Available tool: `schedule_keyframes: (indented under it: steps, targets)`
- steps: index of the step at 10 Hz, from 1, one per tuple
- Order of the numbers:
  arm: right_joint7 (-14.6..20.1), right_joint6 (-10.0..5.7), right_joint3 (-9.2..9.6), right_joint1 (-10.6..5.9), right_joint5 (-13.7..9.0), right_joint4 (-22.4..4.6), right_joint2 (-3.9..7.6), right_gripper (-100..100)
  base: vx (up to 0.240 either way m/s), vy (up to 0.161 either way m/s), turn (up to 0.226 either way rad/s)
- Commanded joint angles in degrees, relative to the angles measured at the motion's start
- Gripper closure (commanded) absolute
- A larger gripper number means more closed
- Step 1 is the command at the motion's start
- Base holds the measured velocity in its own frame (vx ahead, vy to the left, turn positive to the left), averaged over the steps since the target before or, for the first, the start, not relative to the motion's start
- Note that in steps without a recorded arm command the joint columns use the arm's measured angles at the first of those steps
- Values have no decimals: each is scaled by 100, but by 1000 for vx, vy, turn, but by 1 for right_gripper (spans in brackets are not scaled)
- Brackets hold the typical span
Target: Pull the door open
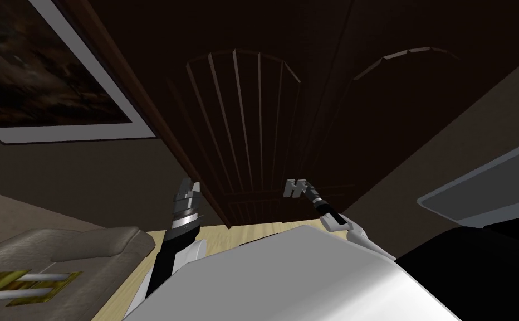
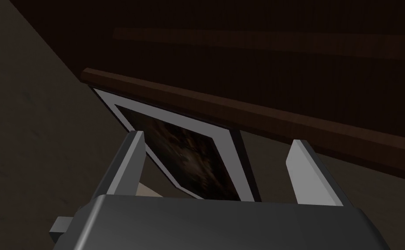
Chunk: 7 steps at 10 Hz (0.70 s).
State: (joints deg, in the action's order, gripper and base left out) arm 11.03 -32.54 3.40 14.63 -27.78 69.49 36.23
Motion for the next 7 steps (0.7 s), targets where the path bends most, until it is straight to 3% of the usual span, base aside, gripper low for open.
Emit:
schedule_keyframes:
  steps: [1, 6, 7]
  targets:
    - [-5, 8, -9, 11, -3, -4, 4, 100, -10, -8, -38]
    - [-5, 8, -9, 11, -3, -4, 4, 100, -15, -11, 10]
    - [-3, 14, -14, 87, -14, -40, 26, 100, -78, -93, -83]
